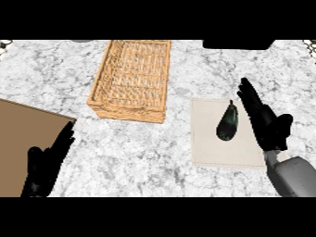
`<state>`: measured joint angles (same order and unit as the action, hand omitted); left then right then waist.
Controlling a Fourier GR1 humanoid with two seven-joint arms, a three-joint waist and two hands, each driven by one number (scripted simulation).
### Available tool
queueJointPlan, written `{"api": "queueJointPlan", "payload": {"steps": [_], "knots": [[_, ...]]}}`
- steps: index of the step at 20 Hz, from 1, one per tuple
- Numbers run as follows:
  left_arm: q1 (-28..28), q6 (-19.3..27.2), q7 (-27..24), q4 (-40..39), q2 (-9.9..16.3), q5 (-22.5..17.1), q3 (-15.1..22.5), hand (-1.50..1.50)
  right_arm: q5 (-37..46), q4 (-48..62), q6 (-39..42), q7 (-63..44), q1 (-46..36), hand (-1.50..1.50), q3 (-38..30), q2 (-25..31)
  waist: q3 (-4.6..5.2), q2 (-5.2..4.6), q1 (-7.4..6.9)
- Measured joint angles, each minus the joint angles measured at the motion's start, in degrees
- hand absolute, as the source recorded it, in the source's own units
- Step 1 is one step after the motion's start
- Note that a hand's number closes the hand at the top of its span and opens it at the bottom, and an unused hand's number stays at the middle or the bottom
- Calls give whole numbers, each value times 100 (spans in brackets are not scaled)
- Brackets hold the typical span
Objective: Pick the eggplant from the placemat and place it in the basket
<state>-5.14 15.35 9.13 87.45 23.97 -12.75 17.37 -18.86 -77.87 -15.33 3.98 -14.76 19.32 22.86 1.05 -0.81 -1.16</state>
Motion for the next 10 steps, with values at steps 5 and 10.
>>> {"api": "queueJointPlan", "payload": {"steps": [5,10], "knots": [[345,146,-192,83,113,-24,-490,0,69,489,-790,-563,172,150,-656,363,-66,61,155],[930,184,-297,31,179,-78,-873,0,426,823,-2168,-499,-151,-150,-1148,122,-89,60,144]]}}
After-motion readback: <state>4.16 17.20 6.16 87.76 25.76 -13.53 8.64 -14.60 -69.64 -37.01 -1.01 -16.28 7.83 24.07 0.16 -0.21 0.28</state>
